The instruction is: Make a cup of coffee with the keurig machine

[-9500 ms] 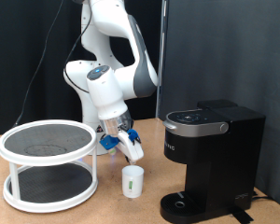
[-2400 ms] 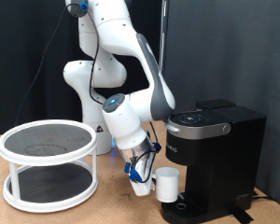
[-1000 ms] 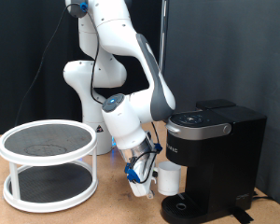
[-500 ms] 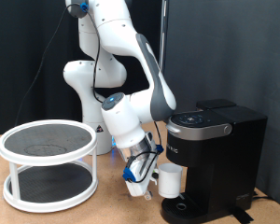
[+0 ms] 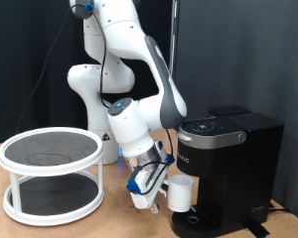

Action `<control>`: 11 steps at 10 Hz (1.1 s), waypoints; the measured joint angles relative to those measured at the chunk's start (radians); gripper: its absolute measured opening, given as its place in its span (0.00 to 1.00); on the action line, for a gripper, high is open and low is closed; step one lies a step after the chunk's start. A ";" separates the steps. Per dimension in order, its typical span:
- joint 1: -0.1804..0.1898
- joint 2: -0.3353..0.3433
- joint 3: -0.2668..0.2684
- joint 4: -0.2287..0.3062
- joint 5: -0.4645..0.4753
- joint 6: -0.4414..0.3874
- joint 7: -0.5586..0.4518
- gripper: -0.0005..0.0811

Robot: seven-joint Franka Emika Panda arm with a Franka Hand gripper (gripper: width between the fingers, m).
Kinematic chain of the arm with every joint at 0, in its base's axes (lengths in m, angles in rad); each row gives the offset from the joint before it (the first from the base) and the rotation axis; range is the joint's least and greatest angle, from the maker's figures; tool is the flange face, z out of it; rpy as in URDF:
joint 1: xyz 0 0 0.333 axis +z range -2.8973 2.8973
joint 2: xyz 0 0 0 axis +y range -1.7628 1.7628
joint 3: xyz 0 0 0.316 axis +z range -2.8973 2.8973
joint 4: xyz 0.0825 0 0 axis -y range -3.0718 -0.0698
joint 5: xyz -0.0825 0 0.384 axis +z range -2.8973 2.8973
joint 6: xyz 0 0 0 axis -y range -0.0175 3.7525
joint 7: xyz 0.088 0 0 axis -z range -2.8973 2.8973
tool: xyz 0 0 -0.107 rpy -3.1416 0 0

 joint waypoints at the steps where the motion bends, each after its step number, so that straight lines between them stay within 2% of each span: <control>1: 0.001 0.000 -0.007 0.002 -0.031 -0.005 0.032 0.91; 5: 0.039 0.004 -0.072 0.026 -0.193 -0.034 0.205 0.91; 11: 0.043 0.007 -0.080 0.031 -0.213 -0.040 0.154 0.91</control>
